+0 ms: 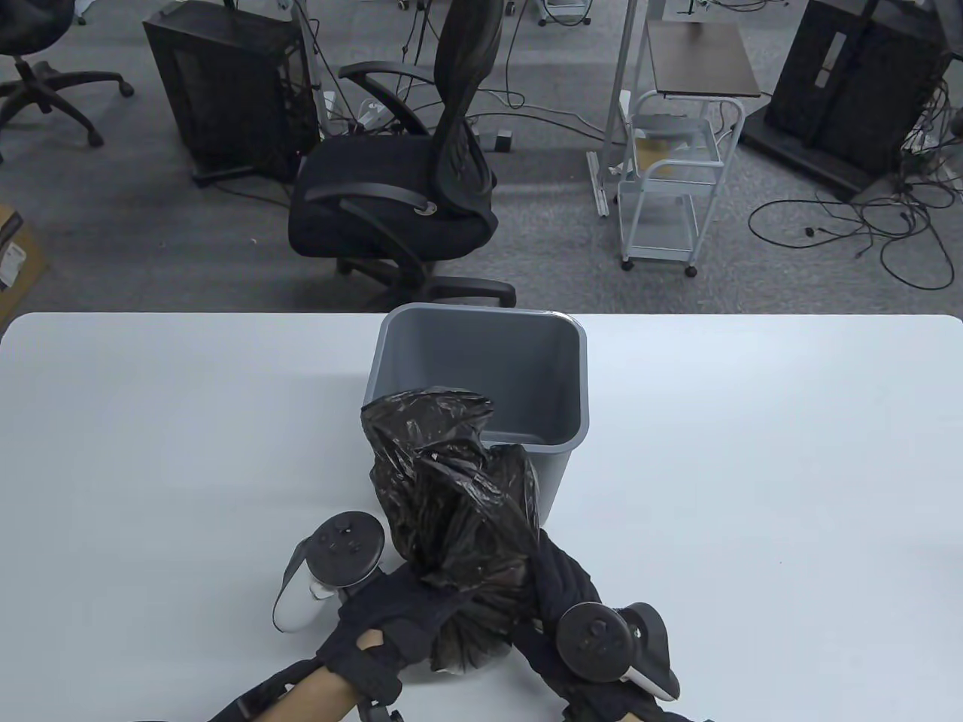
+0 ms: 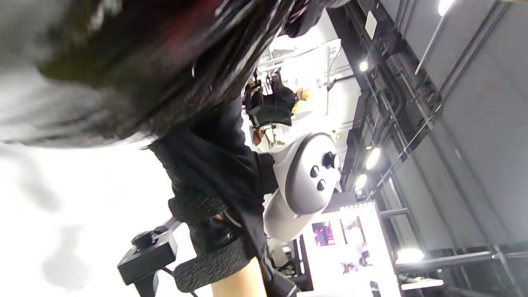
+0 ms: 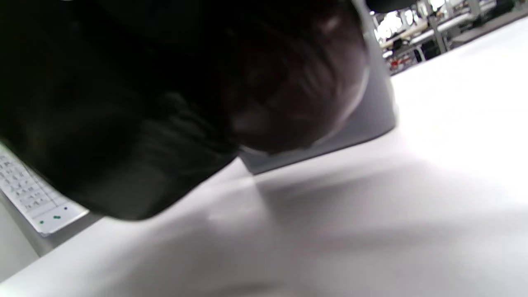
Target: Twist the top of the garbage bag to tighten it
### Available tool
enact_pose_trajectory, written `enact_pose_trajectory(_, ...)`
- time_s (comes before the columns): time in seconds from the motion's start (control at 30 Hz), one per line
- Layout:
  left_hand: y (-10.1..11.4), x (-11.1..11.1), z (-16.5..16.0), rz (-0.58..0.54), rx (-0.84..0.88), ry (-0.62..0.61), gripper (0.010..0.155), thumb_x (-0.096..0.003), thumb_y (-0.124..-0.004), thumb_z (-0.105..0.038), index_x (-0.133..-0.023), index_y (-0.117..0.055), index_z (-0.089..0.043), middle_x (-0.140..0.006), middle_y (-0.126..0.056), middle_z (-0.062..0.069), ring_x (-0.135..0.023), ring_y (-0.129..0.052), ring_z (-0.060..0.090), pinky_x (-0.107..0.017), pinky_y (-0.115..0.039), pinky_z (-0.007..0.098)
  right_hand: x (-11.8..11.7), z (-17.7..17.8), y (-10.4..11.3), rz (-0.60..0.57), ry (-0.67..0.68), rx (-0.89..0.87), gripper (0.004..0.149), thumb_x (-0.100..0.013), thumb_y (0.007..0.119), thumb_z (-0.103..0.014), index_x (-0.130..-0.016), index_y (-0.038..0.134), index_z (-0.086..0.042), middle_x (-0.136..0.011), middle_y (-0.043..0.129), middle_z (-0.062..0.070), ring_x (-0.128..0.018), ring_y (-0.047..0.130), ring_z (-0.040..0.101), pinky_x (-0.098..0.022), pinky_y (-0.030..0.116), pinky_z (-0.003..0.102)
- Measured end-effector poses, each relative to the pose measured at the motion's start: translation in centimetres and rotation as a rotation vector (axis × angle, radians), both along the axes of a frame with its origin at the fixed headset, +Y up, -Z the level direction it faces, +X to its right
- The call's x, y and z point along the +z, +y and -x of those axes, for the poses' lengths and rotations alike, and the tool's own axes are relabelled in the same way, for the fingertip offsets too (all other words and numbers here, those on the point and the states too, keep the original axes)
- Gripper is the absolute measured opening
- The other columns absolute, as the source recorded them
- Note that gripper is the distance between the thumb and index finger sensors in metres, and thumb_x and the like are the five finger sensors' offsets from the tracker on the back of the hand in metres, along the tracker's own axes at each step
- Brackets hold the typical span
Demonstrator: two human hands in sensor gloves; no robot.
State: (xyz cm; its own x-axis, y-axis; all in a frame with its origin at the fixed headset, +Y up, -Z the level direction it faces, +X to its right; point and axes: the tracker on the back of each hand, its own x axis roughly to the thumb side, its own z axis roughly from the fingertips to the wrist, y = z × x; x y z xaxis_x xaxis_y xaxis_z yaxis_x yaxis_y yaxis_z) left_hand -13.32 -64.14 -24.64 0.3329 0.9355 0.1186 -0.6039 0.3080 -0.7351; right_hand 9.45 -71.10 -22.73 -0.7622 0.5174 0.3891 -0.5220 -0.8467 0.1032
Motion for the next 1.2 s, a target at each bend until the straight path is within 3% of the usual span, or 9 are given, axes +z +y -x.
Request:
enact_pose_trajectory(0.17, 0.7, 0.2, -0.2, -0.11, -0.098, 0.012, 0.049, -0.0662, -0.053, -0.044, -0.115, -0.055, -0.038, -0.125, 0.001, 0.019, -0.103, 0.016, 0.046, -0.062, -0.009, 0.074, -0.9, -0.3, -0.3, 0.043, 0.042, -0.028, 0.082, -0.058, 0.069, -0.029, -0.12, 0.016, -0.015, -0.121, 0.044, 0.011, -0.11, 0.044, 0.049, -0.073, 0.039, 0.074)
enact_pose_trajectory(0.3, 0.7, -0.6, 0.1, -0.212, -0.142, 0.015, 0.048, -0.0639, -0.056, -0.043, -0.11, -0.065, -0.036, -0.127, -0.009, 0.015, -0.106, 0.014, 0.041, -0.06, -0.002, 0.07, -2.0, -0.8, -0.9, 0.134, 0.128, -0.112, 0.073, -0.057, 0.066, -0.025, -0.12, 0.029, -0.025, -0.12, 0.052, 0.003, -0.113, 0.046, 0.044, -0.074, 0.036, 0.075)
enact_pose_trajectory(0.53, -1.4, -2.6, -0.3, -0.066, 0.052, -0.179, 0.045, -0.0626, -0.059, -0.042, -0.104, -0.074, -0.031, -0.131, -0.042, 0.003, -0.119, -0.009, 0.03, -0.067, -0.007, 0.067, -4.2, -1.8, -2.6, 0.395, 0.333, -0.41, 0.063, -0.053, 0.062, -0.016, -0.114, 0.056, -0.029, -0.111, 0.071, 0.003, -0.111, 0.055, 0.042, -0.073, 0.037, 0.076)
enact_pose_trajectory(0.67, -2.3, -2.9, -0.9, 0.015, 0.148, -0.278, 0.046, -0.0624, -0.06, -0.042, -0.103, -0.076, -0.03, -0.126, -0.059, 0.003, -0.121, -0.03, 0.03, -0.071, -0.017, 0.07, -4.7, -2.2, -3.1, 0.454, 0.377, -0.496, 0.06, -0.052, 0.063, -0.015, -0.111, 0.065, -0.027, -0.107, 0.076, 0.005, -0.107, 0.061, 0.043, -0.072, 0.04, 0.076)
enact_pose_trajectory(0.73, -2.2, -2.7, -1.0, 0.013, 0.136, -0.27, 0.046, -0.0625, -0.06, -0.042, -0.104, -0.076, -0.029, -0.123, -0.064, 0.005, -0.121, -0.037, 0.031, -0.071, -0.02, 0.071, -4.7, -2.4, -3.2, 0.46, 0.37, -0.512, 0.058, -0.052, 0.063, -0.016, -0.109, 0.069, -0.026, -0.106, 0.077, 0.008, -0.107, 0.062, 0.043, -0.072, 0.04, 0.076)
enact_pose_trajectory(0.83, -1.5, -2.4, -0.8, -0.089, 0.03, -0.189, 0.046, -0.0629, -0.058, -0.043, -0.104, -0.074, -0.031, -0.12, -0.069, 0.006, -0.117, -0.054, 0.033, -0.073, -0.03, 0.071, -4.6, -2.7, -3.3, 0.431, 0.292, -0.512, 0.059, -0.058, 0.065, -0.024, -0.116, 0.056, -0.025, -0.117, 0.062, 0.012, -0.11, 0.053, 0.044, -0.073, 0.037, 0.075)
enact_pose_trajectory(1.0, -0.8, -1.9, 0.0, -0.103, -0.026, -0.059, 0.046, -0.0649, -0.054, -0.045, -0.107, -0.068, -0.033, -0.121, -0.066, 0.006, -0.115, -0.058, 0.034, -0.072, -0.036, 0.071, -3.9, -3.3, -2.0, 0.33, 0.185, -0.587, 0.06, -0.062, 0.061, -0.033, -0.119, 0.046, -0.019, -0.119, 0.05, 0.018, -0.109, 0.045, 0.048, -0.074, 0.037, 0.071)
enact_pose_trajectory(1.1, -0.8, -1.7, 0.2, -0.099, -0.064, 0.006, 0.046, -0.0661, -0.051, -0.046, -0.108, -0.064, -0.034, -0.122, -0.063, 0.006, -0.115, -0.056, 0.035, -0.071, -0.035, 0.071, -2.4, -3.4, -0.2, 0.229, 0.077, -0.653, 0.058, -0.063, 0.057, -0.035, -0.117, 0.05, -0.014, -0.116, 0.053, 0.021, -0.105, 0.05, 0.05, -0.073, 0.045, 0.068)
enact_pose_trajectory(1.2, -0.9, -1.5, 0.3, -0.112, -0.109, 0.065, 0.046, -0.0668, -0.048, -0.046, -0.109, -0.061, -0.035, -0.123, -0.061, 0.005, -0.116, -0.054, 0.034, -0.071, -0.034, 0.071, -0.6, -3.2, 1.6, 0.057, -0.012, -0.533, 0.057, -0.063, 0.058, -0.039, -0.11, 0.065, -0.009, -0.105, 0.07, 0.022, -0.093, 0.068, 0.049, -0.066, 0.06, 0.064)
